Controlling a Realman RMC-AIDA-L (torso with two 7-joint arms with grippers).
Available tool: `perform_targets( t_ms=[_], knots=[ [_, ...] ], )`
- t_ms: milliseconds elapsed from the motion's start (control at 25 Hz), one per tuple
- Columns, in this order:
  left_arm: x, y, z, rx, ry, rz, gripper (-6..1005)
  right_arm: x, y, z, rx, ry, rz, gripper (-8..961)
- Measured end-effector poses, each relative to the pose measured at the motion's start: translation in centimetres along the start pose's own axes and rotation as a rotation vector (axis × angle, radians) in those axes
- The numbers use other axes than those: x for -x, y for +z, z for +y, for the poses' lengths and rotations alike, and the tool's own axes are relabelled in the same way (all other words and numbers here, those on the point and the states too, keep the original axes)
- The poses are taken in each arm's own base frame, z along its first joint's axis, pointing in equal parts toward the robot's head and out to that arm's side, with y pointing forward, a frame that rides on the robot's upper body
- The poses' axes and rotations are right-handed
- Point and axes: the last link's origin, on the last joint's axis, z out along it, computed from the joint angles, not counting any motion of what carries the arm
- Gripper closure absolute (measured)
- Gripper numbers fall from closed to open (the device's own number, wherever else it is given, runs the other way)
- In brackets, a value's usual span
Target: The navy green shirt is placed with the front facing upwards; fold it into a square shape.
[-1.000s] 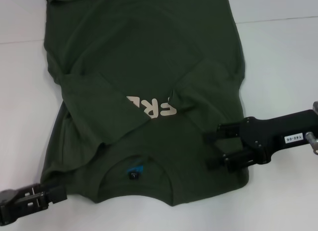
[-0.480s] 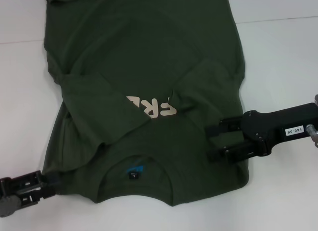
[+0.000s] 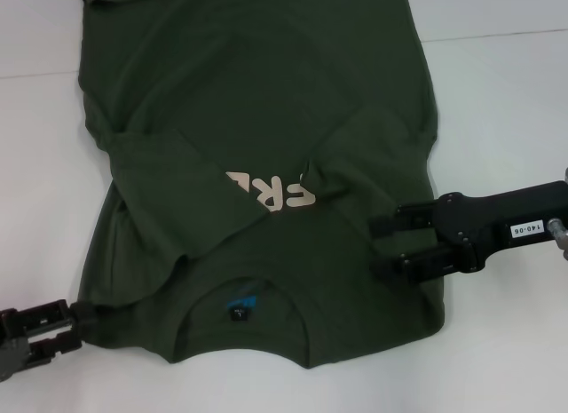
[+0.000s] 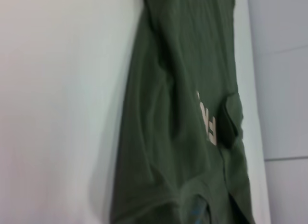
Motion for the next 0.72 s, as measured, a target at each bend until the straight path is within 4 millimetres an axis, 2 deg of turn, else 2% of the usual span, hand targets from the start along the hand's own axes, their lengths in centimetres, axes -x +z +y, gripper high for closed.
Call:
perform_targets(
  t_ms=[320,720],
  knots=[
    [-1.3,0.2,-1.0,-0.087,0.002,0.054,284,0.3,0.1,-0.1,-0.006,0.008,-0.003,26],
    [-1.9,1.1,-1.4,-0.118,-0.001,0.056,283,0.2,0.1,-0.3,-0.016,0.014,-0.006,26]
  ],
)
